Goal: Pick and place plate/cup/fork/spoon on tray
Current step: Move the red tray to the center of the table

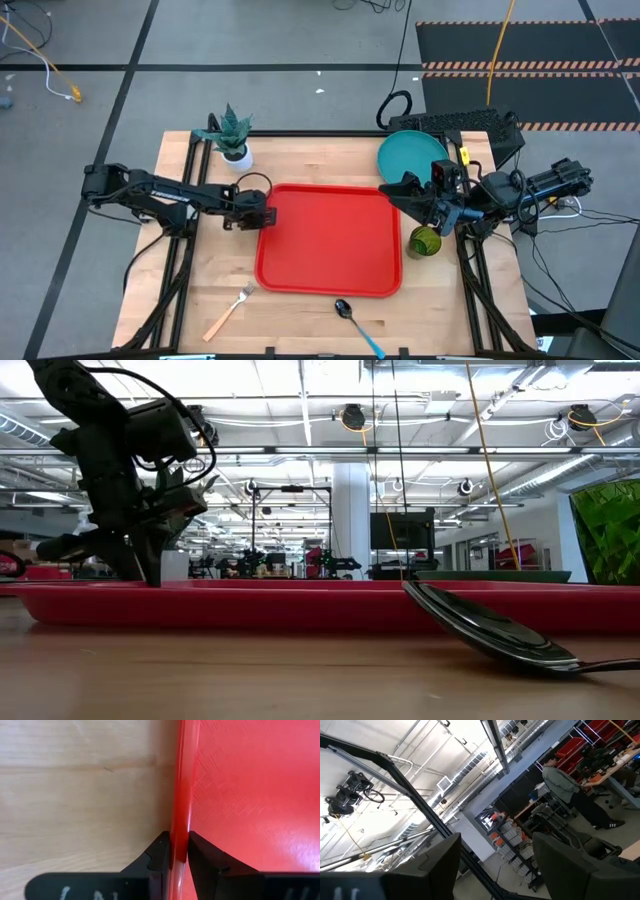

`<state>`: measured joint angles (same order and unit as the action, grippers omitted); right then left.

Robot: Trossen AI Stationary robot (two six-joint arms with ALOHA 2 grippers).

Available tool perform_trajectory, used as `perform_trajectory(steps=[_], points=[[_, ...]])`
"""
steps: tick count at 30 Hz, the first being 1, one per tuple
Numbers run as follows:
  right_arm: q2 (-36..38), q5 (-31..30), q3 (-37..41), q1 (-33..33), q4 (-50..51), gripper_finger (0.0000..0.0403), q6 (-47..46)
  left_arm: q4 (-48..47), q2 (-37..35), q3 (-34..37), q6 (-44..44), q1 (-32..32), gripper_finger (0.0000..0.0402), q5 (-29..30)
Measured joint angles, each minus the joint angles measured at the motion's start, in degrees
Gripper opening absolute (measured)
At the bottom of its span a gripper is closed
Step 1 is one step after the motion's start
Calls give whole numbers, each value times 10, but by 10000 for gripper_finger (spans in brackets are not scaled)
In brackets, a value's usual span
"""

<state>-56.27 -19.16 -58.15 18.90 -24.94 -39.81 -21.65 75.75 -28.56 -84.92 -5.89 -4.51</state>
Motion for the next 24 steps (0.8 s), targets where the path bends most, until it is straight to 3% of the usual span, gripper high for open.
perform_trajectory(steps=[24], points=[[0,29,0,0,0,239,-15,-37,-5,0,-11,-10,61,21]])
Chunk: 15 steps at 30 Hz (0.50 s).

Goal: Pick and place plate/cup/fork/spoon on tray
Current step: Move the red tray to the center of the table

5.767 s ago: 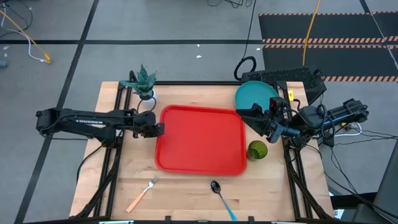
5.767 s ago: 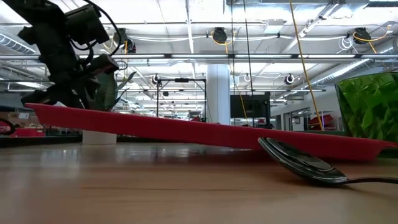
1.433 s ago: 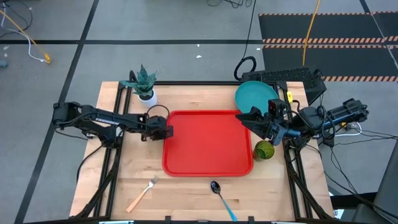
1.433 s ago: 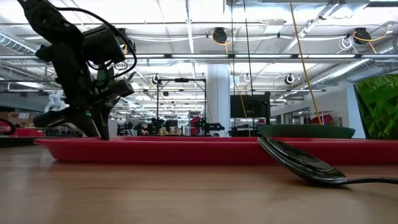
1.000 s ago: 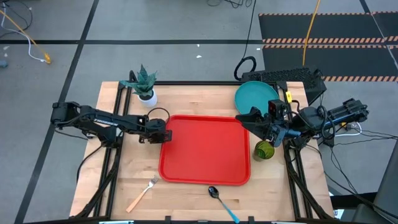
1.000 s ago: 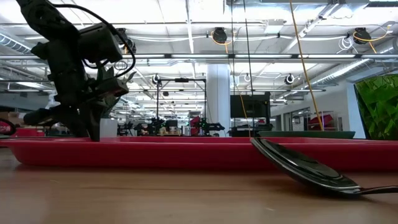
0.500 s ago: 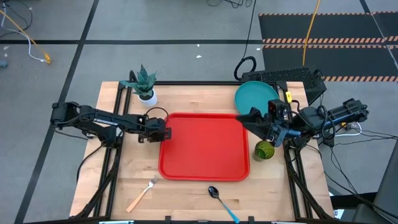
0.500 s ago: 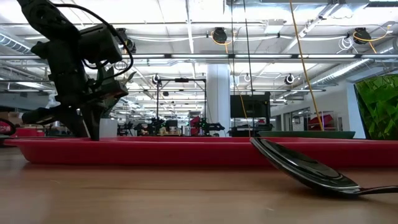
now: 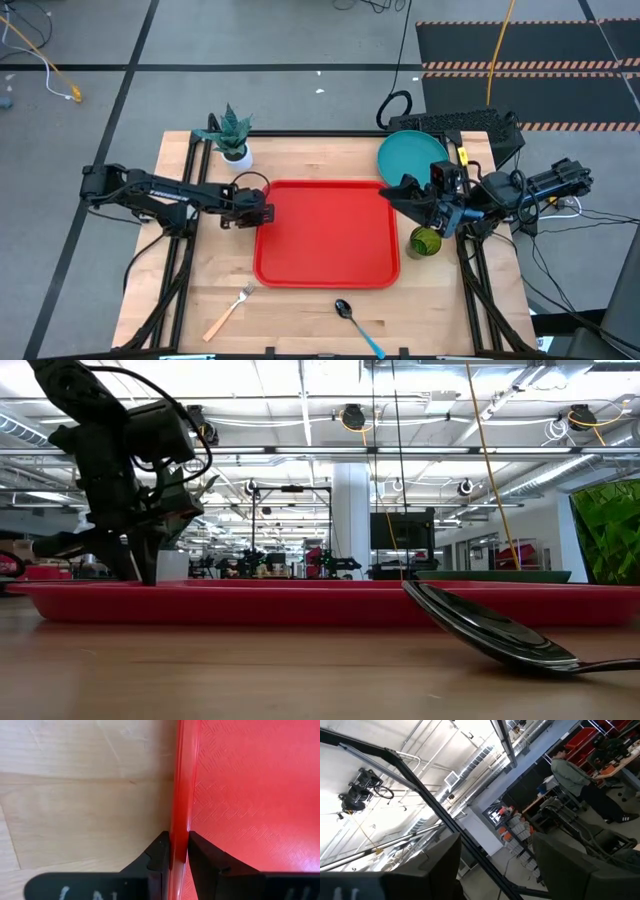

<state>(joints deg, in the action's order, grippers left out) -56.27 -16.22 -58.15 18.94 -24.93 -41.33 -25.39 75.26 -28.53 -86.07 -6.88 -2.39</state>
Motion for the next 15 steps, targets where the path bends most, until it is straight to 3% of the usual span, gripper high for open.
perform_trajectory(steps=[8,15], points=[[0,0,0,0,0,239,0,4,-5,1,21,-13,62,-10],[0,1,0,0,0,239,0,-16,-38,4,31,-27,87,12]])
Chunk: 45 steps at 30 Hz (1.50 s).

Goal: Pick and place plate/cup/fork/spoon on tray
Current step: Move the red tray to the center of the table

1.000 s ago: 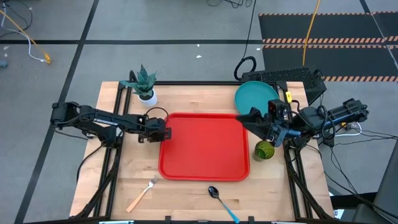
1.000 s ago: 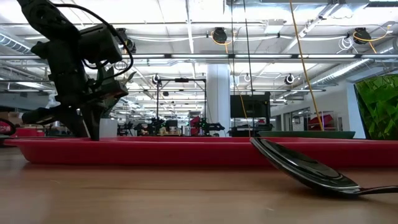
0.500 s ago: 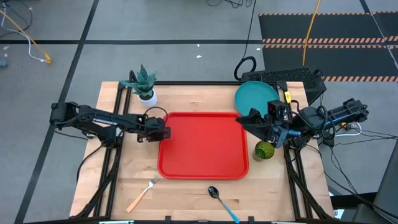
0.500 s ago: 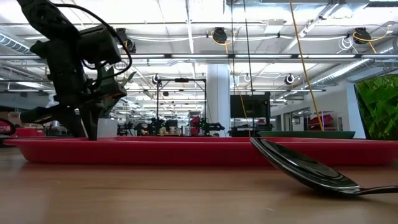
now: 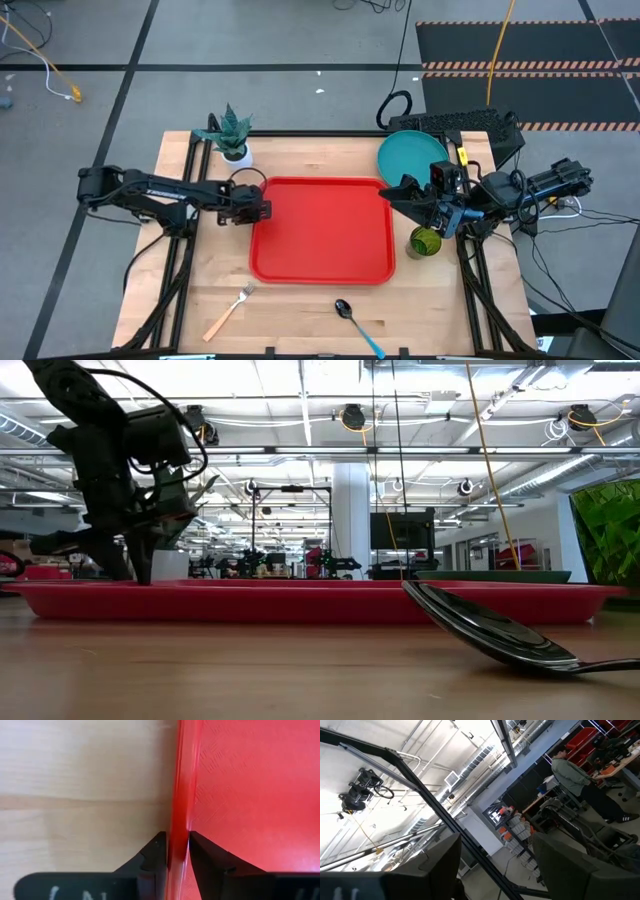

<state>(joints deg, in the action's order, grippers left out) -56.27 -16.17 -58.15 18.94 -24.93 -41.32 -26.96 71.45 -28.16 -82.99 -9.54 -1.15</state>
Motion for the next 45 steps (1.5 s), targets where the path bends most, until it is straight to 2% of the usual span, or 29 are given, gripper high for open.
perform_trajectory(steps=[15,34,45], points=[[0,0,0,0,3,239,0,-1,-10,-1,16,-9,128,-22],[0,0,0,0,4,239,2,6,-11,-2,2,-9,129,-36],[0,0,0,0,7,239,-15,-3,-53,-3,17,-10,129,-34]])
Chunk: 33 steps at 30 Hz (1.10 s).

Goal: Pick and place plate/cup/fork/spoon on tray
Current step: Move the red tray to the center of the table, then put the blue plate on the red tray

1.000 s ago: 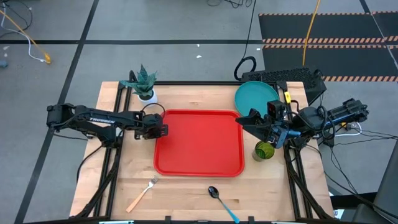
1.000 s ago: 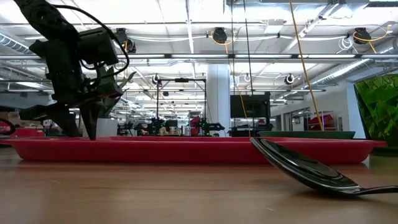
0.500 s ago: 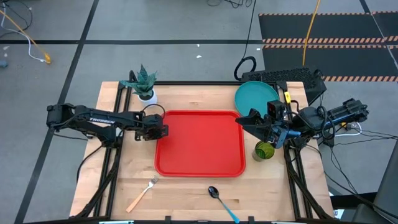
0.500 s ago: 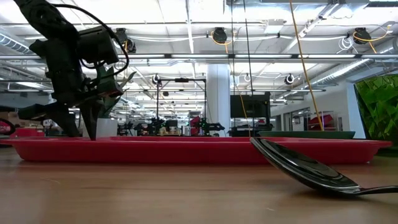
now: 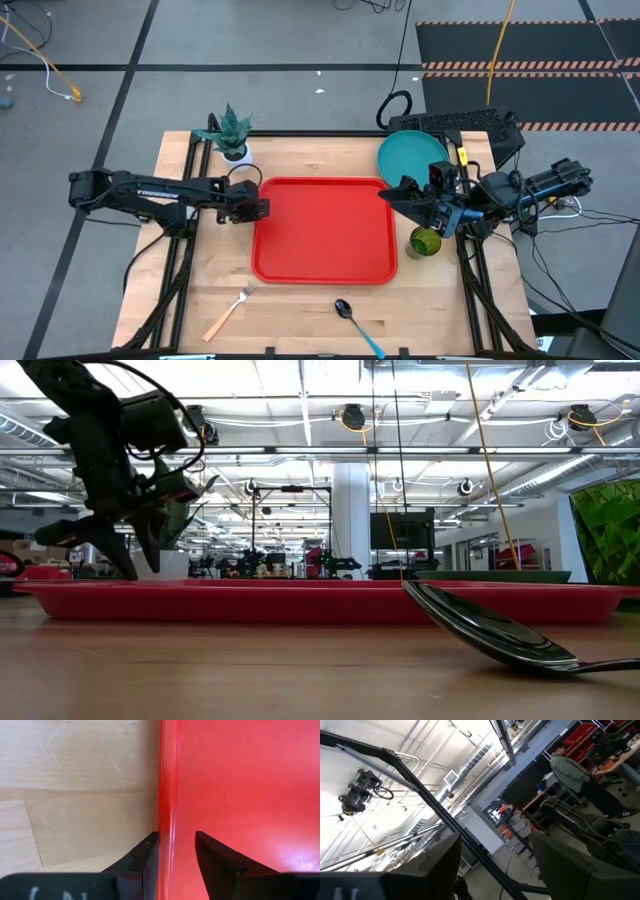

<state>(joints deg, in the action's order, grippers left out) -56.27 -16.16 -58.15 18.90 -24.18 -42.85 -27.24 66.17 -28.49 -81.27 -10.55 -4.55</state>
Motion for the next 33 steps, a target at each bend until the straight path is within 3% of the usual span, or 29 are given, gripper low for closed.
perform_trajectory(steps=[6,11,19,22,27,30,33], points=[[0,0,0,0,4,239,1,-19,-12,0,23,0,129,-28],[0,0,0,0,7,239,-2,-124,-45,0,53,-1,129,-29],[0,-3,0,-7,-11,239,-20,-144,-160,-19,72,-5,129,-23],[-1,-34,0,-13,-50,239,16,-100,-199,-72,158,-3,129,1],[0,-133,0,-48,-63,239,68,-26,-213,-239,358,23,129,99],[-3,-152,-16,-90,33,231,49,23,-200,-343,481,31,129,140],[-32,-115,-81,-138,170,218,30,42,-183,-423,572,30,129,140]])
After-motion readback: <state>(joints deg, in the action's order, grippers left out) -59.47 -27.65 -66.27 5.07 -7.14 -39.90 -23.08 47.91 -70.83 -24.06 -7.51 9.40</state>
